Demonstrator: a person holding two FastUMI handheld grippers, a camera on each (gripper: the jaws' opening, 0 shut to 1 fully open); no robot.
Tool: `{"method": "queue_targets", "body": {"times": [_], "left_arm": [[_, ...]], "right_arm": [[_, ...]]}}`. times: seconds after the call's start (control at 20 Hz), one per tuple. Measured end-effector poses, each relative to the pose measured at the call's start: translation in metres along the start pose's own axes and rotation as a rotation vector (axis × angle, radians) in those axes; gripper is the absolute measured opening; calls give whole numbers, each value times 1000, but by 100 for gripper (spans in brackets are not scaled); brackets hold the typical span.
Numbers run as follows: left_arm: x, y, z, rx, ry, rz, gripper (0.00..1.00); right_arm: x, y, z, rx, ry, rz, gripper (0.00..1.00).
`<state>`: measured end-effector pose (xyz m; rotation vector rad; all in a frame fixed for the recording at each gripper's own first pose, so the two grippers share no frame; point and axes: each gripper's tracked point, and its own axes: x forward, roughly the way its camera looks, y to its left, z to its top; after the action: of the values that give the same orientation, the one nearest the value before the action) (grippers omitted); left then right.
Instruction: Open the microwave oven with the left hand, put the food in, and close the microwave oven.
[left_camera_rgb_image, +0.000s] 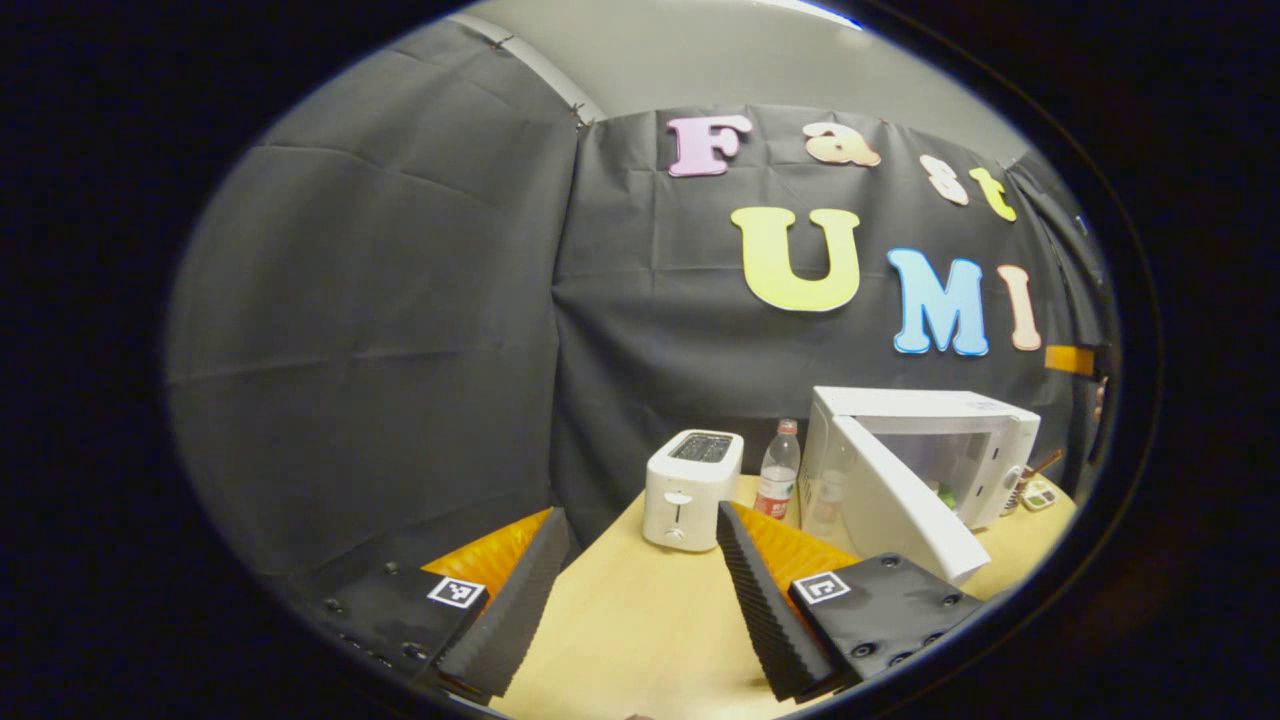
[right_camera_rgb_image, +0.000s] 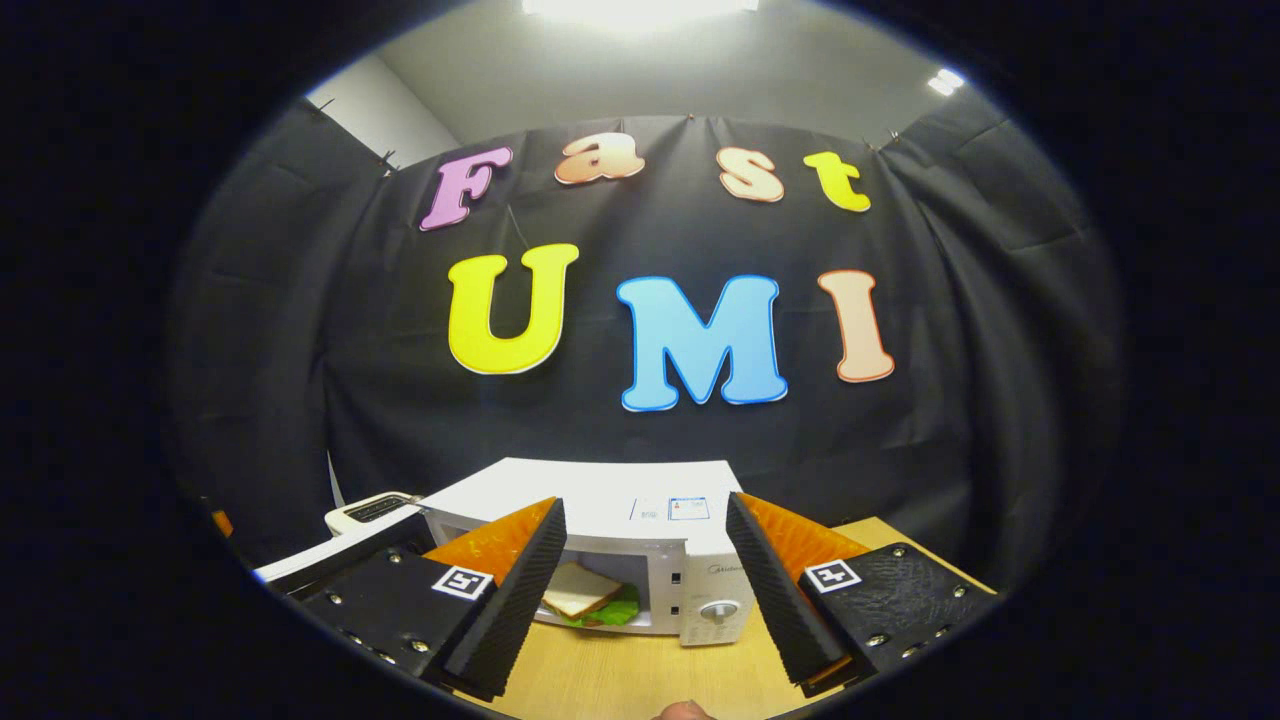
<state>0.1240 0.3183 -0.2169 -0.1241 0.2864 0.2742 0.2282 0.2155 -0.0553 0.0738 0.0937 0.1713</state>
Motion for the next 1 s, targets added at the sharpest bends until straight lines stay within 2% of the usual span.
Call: {"method": "queue_targets", "body": {"times": [0.2, 0.5, 0.65, 0.75, 0.85, 1.0], "left_arm": [[-3, -12, -14, 11, 25, -2, 97], [-13, -26, -38, 32, 77, 5, 96], [-14, -39, -50, 39, 115, -5, 75], [-15, -46, -53, 50, 128, -12, 45], [-19, -59, -56, 46, 139, -34, 35], [-23, -70, -61, 66, 152, -41, 29]], "right_arm": [[-35, -18, 25, -42, -30, 6, 98], [-77, -37, 43, 4, -47, 16, 98], [-91, -55, 44, -1, -42, -1, 98], [-97, -64, 44, 31, -38, -7, 98], [-102, -72, 41, 47, -26, -10, 98], [-111, -84, 42, 42, -21, -12, 98]]}}
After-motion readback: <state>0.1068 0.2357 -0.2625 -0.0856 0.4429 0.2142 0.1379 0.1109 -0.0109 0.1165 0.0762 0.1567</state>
